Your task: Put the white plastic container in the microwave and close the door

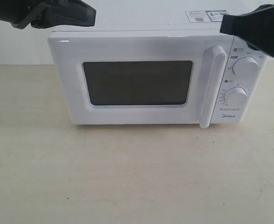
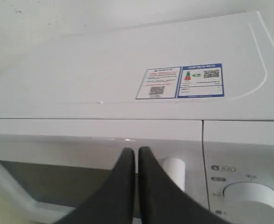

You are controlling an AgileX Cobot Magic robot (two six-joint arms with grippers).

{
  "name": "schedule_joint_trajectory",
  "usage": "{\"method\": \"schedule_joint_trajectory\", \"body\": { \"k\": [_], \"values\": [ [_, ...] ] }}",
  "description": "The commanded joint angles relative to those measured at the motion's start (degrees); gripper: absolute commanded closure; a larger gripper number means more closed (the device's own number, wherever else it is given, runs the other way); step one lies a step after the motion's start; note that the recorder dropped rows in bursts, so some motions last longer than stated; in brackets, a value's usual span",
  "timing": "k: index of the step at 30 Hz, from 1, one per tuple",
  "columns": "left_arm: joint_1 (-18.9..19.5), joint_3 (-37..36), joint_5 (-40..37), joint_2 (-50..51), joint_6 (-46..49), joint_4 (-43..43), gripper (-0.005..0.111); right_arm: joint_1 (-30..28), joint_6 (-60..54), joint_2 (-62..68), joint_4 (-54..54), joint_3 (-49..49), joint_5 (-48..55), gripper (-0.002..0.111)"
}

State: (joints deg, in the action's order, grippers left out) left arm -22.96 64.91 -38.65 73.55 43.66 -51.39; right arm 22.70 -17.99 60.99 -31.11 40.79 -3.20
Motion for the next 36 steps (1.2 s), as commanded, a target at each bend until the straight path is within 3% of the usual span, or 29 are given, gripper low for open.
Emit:
{"method": "schedule_joint_trajectory", "body": {
  "k": [1, 8, 13, 16, 26, 36],
  "values": [
    [-0.09, 0.48, -1.26, -3.91, -0.2, 1.08, 0.102, -0.44, -0.37, -10.16, 0.12, -2.57, 4.69, 0.108],
    [-0.09, 0.38, -4.64, -11.09, -3.03, 1.51, 0.102, -0.44, 1.54, -31.56, 1.04, -14.85, 10.94, 0.108],
    [-0.09, 0.26, -10.14, -20.62, -10.64, 6.99, 0.102, -0.44, 2.25, -44.36, 12.54, -17.48, 24.41, 0.108],
    [-0.09, 0.15, -9.99, -28.97, -12.79, 10.92, 0.102, -0.44, 3.3, -48.94, 13.69, -17.48, 32.55, 0.108],
    [-0.09, -4.93, -8.11, -40.1, -17.23, 11.83, 0.102, -0.44, 8.07, -50.51, 13.58, -17.48, 37.9, 0.108],
    [-0.09, -15.4, -3.6, -46.14, -17.53, 11.83, 0.102, -0.44, 8.07, -50.51, 13.58, -17.48, 38.37, 0.108]
  ]
}}
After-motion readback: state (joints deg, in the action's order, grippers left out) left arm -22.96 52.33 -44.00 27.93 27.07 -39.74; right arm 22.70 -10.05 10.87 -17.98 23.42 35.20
